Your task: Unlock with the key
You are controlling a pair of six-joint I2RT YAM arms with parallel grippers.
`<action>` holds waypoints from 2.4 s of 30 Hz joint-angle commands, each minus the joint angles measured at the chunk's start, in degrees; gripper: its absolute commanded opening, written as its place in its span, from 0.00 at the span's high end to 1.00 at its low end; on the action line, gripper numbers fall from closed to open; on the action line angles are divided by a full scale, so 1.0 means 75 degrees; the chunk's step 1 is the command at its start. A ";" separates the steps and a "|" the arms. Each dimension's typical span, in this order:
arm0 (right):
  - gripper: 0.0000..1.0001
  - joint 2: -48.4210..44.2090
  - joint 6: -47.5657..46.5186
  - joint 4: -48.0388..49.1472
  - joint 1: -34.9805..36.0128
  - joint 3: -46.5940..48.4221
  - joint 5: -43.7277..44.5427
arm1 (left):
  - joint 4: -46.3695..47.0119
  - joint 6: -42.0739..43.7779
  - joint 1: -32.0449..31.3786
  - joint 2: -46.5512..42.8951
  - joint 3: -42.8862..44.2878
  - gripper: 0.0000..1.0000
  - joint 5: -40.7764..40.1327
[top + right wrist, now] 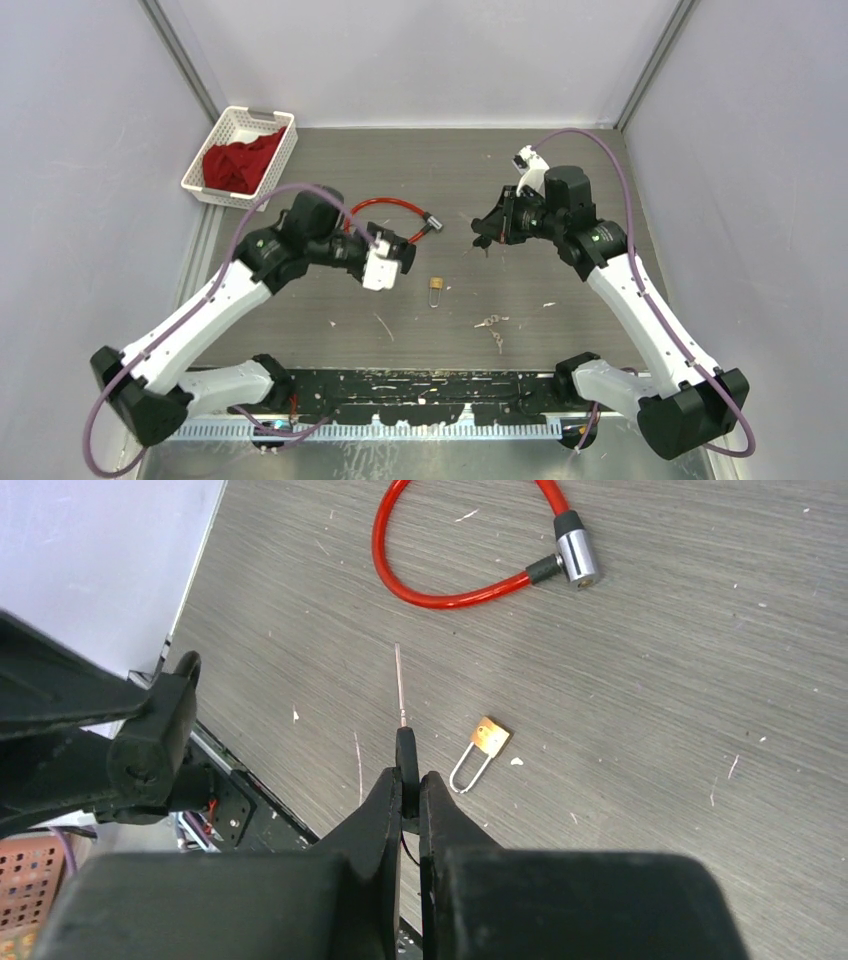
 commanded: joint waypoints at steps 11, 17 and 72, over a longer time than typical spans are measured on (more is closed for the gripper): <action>0.99 0.0061 -0.0583 -0.0075 0.0133 0.0363 0.0999 | -0.4437 -0.1921 0.0100 0.4018 0.1920 1.00 -0.1973; 0.99 0.0035 -0.0465 -0.0413 0.0125 0.0493 0.1510 | -0.4445 -0.2268 -0.0495 0.5440 0.2390 1.00 -0.3732; 0.99 -0.0023 0.0181 -0.0628 0.0115 0.0514 0.1971 | -0.1278 0.1647 0.0803 0.3374 -0.0857 0.35 -0.2422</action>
